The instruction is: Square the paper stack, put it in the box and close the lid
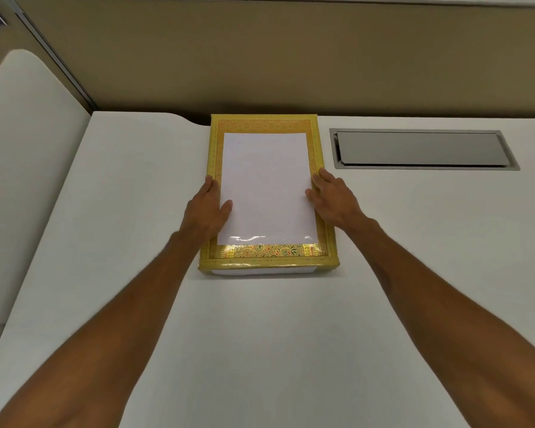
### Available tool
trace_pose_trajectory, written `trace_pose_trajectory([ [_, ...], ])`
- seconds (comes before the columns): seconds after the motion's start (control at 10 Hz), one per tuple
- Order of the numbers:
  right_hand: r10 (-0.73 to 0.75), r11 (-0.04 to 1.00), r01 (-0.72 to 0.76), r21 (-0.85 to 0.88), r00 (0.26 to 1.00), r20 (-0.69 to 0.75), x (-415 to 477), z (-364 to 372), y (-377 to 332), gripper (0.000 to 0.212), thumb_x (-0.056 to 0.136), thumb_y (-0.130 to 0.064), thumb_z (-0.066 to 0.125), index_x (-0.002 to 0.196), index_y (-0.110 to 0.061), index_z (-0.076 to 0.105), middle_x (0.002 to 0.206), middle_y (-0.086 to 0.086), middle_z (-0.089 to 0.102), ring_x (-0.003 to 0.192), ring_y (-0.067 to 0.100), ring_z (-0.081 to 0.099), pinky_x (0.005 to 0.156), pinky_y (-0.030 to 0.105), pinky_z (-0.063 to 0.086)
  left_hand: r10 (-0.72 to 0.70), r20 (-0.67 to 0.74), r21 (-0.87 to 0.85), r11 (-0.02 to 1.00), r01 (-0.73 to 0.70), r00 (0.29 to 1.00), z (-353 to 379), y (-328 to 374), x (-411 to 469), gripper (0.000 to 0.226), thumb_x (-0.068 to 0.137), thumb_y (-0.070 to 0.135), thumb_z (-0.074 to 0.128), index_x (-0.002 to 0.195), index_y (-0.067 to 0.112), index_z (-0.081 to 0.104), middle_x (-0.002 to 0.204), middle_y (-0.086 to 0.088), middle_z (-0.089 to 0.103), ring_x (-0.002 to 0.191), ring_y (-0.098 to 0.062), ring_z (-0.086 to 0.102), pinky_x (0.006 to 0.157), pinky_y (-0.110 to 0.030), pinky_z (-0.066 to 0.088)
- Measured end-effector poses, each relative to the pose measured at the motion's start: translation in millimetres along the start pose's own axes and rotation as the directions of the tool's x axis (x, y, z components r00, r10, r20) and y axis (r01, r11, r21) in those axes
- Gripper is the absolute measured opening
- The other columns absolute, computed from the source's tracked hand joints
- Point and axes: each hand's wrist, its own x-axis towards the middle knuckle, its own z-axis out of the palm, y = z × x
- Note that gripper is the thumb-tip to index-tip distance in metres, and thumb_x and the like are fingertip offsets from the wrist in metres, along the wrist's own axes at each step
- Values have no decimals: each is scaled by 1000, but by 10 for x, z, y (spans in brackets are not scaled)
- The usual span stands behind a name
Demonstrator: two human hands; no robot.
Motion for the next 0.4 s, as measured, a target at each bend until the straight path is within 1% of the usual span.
trace_pose_trajectory([
  [0.1, 17, 1000, -17, 21, 1000, 6, 16, -4, 22, 56, 102, -41, 38, 150, -12, 34, 162, 6, 22, 140, 35, 33, 108, 47, 36, -1, 6, 3, 1000, 1, 1000, 0, 2, 6, 69, 101, 37, 46, 154, 5, 18, 166, -8, 9, 144, -33, 35, 113, -45, 33],
  [0.2, 18, 1000, -18, 14, 1000, 18, -5, 7, 36, 59, 101, -42, 41, 152, -13, 31, 164, 4, 19, 142, 33, 30, 109, 48, 35, 3, 15, 7, 1000, -4, 1000, 20, -1, 4, 70, 101, 37, 46, 155, 5, 16, 166, -8, 7, 144, -33, 34, 114, -44, 32],
  [0.3, 38, 999, -38, -3, 998, 50, -55, -19, -15, 63, 100, -45, 42, 153, -14, 26, 164, 3, 15, 143, 33, 29, 109, 50, 35, -10, 35, 14, 1000, 10, 999, -15, -1, -15, 72, 100, 41, 45, 155, 6, 15, 166, -9, 7, 145, -33, 31, 114, -46, 32],
  [0.4, 29, 994, -30, -101, 999, -15, -131, -26, -64, 61, 99, -47, 42, 149, -15, 31, 163, 5, 19, 139, 35, 34, 107, 53, 35, 84, -15, 152, 985, -81, 996, -27, 11, -54, 77, 98, 54, 37, 155, 7, 15, 165, -14, 8, 149, -33, 20, 121, -50, 20],
])
